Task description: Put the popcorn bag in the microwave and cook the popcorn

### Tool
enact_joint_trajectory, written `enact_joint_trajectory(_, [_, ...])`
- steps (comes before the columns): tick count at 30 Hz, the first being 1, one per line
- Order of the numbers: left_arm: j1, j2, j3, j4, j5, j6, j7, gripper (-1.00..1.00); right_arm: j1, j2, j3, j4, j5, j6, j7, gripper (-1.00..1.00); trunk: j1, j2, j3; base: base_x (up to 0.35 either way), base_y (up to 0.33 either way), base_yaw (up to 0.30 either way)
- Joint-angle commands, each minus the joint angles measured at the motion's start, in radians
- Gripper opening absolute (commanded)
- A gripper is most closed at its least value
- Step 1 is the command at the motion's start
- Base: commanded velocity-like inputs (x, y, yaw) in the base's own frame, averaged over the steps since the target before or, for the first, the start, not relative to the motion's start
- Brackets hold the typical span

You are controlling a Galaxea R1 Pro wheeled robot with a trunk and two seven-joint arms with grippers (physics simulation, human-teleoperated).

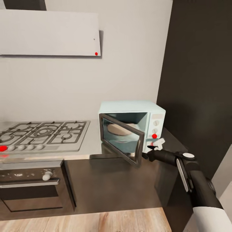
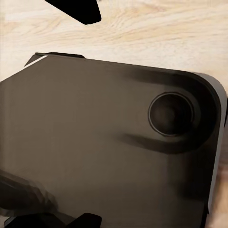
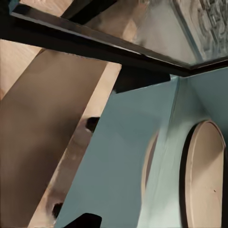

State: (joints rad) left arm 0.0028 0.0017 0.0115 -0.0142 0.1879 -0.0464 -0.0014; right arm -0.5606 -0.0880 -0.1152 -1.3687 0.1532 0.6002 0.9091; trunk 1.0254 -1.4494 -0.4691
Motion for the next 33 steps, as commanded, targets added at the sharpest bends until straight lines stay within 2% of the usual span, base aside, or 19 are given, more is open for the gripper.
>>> enact_joint_trajectory(1, [0.0,0.0,0.001,-0.001,0.005,-0.001,0.0,1.0,-0.001,0.001,-0.001,-0.001,0.005,0.005,0.01,1.0,0.0,-0.001,-0.001,-0.226,0.217,0.0])
enact_joint_trajectory(15, [0.0,0.001,0.001,-0.001,0.005,-0.001,0.0,1.0,-0.001,0.003,0.0,-0.001,-0.001,0.008,0.016,1.0,0.0,-0.001,-0.001,-0.23,0.223,0.0])
enact_joint_trajectory(23, [0.0,0.001,0.001,-0.001,0.005,-0.001,0.0,1.0,-0.001,0.007,0.001,0.005,-0.002,0.007,0.008,1.0,0.0,-0.001,-0.001,-0.038,0.067,0.0])
enact_joint_trajectory(27, [0.0,0.001,0.001,-0.001,0.005,-0.001,0.0,1.0,-0.001,0.029,0.0,0.005,-0.001,0.005,0.002,1.0,0.0,-0.001,-0.001,0.0,0.0,0.0])
enact_joint_trajectory(33, [0.0,0.001,0.001,-0.001,0.005,-0.001,0.0,1.0,-0.001,0.078,0.001,0.004,0.005,0.0,-0.064,1.0,0.0,-0.001,-0.001,0.0,0.0,0.0])
